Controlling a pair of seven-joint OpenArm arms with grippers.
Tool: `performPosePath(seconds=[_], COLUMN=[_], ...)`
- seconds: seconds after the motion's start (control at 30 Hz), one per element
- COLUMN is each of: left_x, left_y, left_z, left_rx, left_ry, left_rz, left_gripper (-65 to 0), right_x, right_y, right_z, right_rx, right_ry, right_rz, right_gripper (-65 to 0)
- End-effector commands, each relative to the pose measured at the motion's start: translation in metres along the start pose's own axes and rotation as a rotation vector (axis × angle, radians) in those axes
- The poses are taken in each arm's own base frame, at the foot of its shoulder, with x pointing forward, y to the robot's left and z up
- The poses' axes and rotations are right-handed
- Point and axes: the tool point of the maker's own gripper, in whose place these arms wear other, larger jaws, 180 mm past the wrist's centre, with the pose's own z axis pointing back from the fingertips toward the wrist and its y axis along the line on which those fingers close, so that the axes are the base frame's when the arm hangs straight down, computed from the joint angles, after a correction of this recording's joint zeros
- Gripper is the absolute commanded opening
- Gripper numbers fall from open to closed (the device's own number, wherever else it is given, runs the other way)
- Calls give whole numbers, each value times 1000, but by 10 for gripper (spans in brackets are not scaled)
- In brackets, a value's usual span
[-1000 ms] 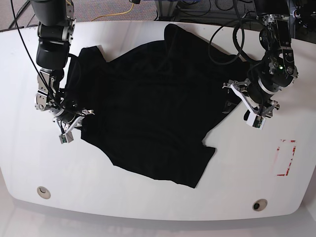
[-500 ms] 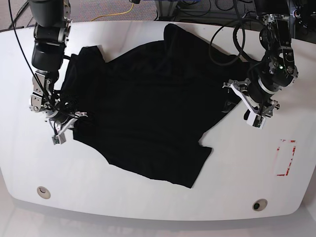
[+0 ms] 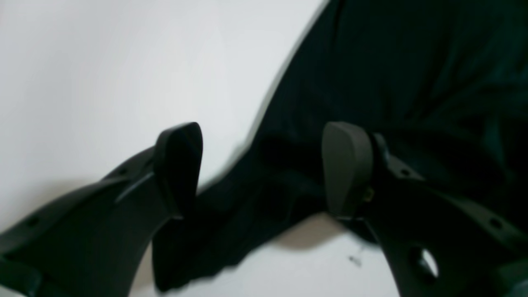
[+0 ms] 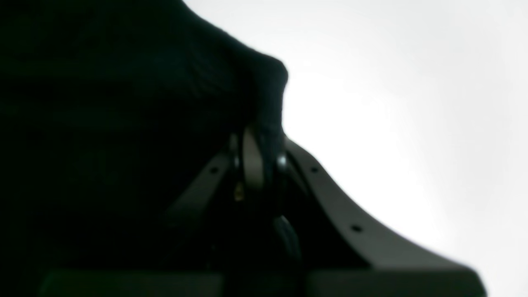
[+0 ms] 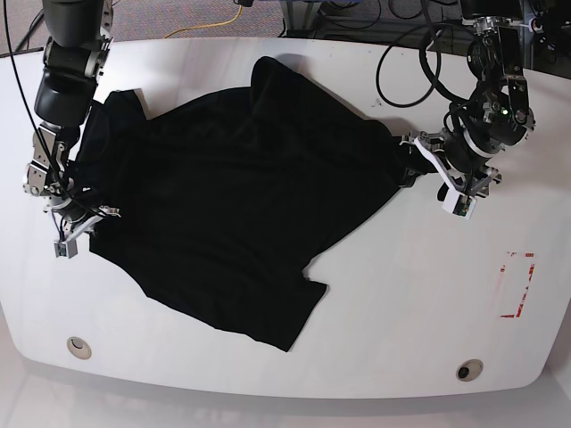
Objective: Layout the t-shirt on the table in an organized manner, then fold the t-shirt properly
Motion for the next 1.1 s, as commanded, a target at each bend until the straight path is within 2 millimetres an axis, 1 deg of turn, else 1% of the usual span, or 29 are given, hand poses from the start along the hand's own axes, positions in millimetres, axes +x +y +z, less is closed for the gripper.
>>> performPosePath(seconds=[0.0,0.13,0.23,0.27,0.33,0.47,0.67,0.73,0.87,1.07], left_x=[15,1,-2,-2,-1,3,-1,0,-8,-13], left_y=[2,-1,-4,-5,-13,-31,-57,-66,-87,-113], left_z=[4,5,5,4,2,0,-4,-5,-8,-10], left_rx=[2,-4,-11,-12,-35,-100,-171,-191,-225,-265], left_ry=[-50,-20,-14,-15,-27,-59,-77,-87,-84,-82], left_rz=[-13,-4,3,5,33,100,200,233,308,395], left_gripper=[-221,-221,-221,-219,-219,-218,-218,-218,-218,-219], right_x=[21,15,10,8,5,3,2,1,-1,-2], right_y=[-10,-9,-7,-4,2,5,6,12,17,19], right_z=[7,7,7,5,2,1,0,-2,-5,-5], right_rx=[-15,-12,-8,-2,8,14,17,26,36,38], right_ry=[-54,-44,-35,-33,-33,-29,-28,-28,-25,-25], right_rz=[8,9,10,6,1,-2,-3,-9,-13,-15], right_gripper=[-650,-650,-650,-650,-650,-650,-650,-650,-650,-650])
